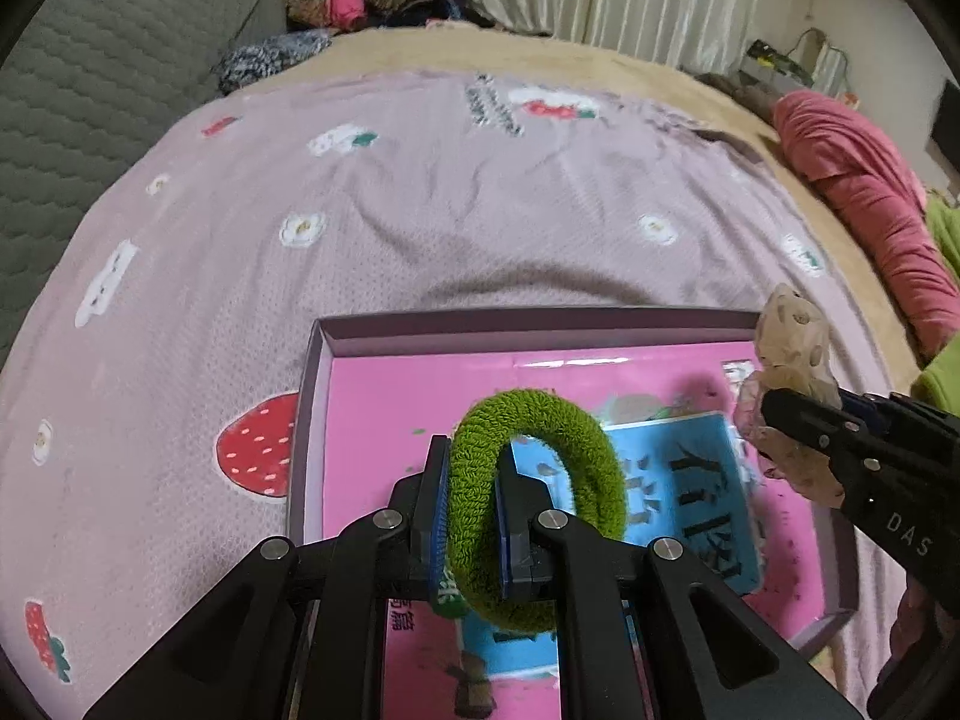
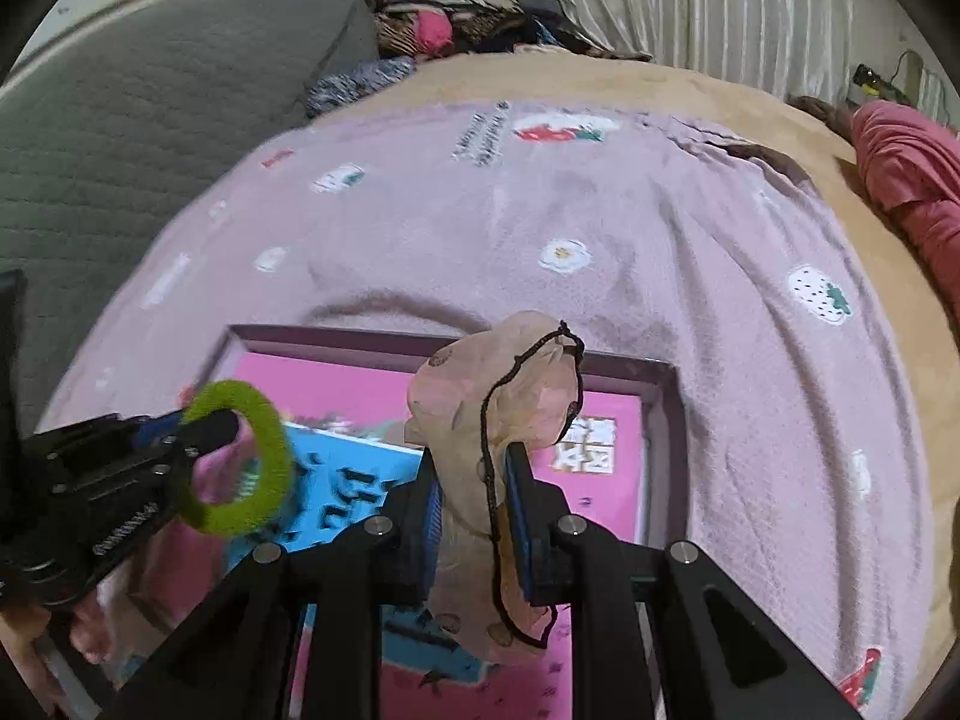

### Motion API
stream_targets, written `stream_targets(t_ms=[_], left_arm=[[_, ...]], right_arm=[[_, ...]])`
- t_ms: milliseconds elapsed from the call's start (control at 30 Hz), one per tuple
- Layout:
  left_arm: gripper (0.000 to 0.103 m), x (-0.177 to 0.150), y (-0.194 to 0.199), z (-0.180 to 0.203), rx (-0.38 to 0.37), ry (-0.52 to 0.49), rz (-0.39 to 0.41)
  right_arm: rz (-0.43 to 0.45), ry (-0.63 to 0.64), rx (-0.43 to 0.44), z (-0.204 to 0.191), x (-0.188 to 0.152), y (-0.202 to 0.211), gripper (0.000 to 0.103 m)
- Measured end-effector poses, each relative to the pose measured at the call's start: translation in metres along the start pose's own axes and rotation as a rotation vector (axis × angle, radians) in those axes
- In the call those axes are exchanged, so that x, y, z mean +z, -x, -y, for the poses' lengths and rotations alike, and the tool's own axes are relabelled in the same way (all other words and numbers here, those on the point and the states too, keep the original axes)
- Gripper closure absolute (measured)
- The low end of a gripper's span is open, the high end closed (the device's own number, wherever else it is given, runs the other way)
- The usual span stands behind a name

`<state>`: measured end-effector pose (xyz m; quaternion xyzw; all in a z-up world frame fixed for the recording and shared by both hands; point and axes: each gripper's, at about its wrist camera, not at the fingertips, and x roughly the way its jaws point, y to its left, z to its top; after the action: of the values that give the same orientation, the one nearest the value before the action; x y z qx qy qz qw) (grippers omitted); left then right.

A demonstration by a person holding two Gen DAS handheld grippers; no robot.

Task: Organize objects
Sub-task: 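Carry both items over the pink book tray and release them inside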

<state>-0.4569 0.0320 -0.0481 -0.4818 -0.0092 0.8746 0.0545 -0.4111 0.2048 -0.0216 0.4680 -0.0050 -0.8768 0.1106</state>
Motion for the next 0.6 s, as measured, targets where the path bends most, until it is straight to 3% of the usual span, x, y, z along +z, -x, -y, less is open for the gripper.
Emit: stream_targets(t_ms=[300,367,400,500,600], left_arm=[[0.087,-0.001,-0.027,0.007,0.065,-0.052,-0.030],[0.086,-0.001,-0.029,0.007,0.071,-0.048,-0.041],[0.085,-0.002,-0.031,0.007,0.079,-0.049,-0.049],[0.077,-0.001,-0.031,0.004,0.087,-0.046,-0.053],[0.051,-0.001,-0.026,0.000,0.066,-0.028,-0.061]], right_arm=[[-0.065,0.013,-0.042,0.003,-0.001,-0.033,0.079],[-0.069,0.018,-0.042,0.003,0.000,-0.036,0.076],[-0.075,0.020,-0.048,0.003,0.000,-0.037,0.069],[-0.094,0.022,-0.068,0.002,0.001,-0.040,0.052],[-0.084,0.019,-0.083,0.002,0.001,-0.035,0.046]])
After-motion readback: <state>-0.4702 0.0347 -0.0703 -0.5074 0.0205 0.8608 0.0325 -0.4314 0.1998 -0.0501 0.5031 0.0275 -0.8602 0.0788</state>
